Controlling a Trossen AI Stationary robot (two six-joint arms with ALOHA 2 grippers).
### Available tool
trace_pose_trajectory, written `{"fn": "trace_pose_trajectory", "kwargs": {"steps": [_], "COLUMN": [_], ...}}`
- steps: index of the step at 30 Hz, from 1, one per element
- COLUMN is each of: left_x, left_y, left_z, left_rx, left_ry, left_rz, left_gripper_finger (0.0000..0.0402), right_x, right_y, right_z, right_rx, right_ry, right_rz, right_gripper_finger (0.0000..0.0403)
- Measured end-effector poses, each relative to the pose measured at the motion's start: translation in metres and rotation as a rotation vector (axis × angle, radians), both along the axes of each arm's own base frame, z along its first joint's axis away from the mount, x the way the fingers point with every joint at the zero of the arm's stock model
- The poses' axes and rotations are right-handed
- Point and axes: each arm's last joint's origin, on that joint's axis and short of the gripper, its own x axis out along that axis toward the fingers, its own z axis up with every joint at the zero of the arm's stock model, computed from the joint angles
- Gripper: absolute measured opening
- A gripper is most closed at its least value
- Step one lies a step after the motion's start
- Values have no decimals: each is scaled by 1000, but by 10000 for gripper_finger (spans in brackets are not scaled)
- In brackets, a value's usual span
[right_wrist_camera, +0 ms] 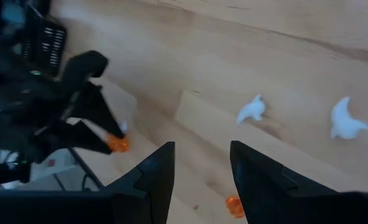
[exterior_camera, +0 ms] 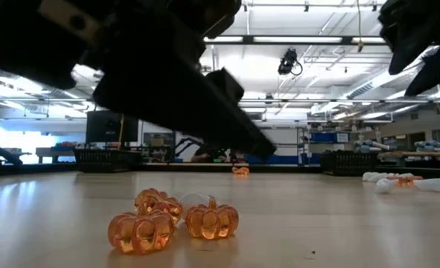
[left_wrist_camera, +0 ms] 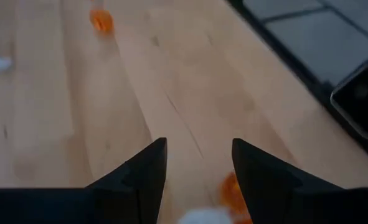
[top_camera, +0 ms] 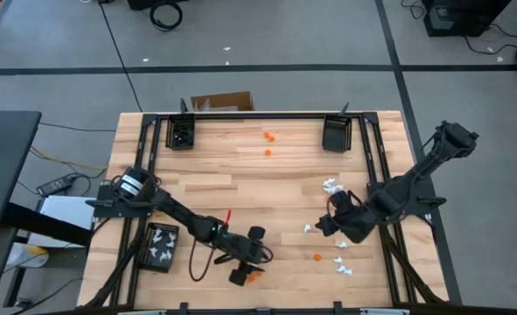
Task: Sort Halloween decoration
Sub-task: Put the white ghost toy into the bottom black basket
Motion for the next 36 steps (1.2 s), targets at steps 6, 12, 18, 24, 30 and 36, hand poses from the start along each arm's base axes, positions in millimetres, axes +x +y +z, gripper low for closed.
{"fn": "trace_pose_trajectory", "kwargs": {"steps": [6,12,18,24,30,36], "left_x": [-6,-11,-14,-18,-33,-39], "left_y": [2,6,9,11,24,29], "left_z": [-9,-14,-15,-11,5,10], "left_rx": [31,94,73,37,125,161], "left_ry": [115,184,253,305,387,428], "left_rz": [30,44,101,166,205,204], "left_gripper_finger": [190,190,190,190,178,171], "right_x": [-5,-1,11,22,28,31], "right_y": [10,19,30,42,50,53], "right_z": [-2,-12,-23,-36,-49,-54], "right_rx": [-7,14,45,69,87,99], "right_ry": [-29,-2,-21,-39,-25,-27], "right_rz": [-29,-29,-21,-11,7,14], "right_gripper_finger": [162,162,162,162,162,162]}}
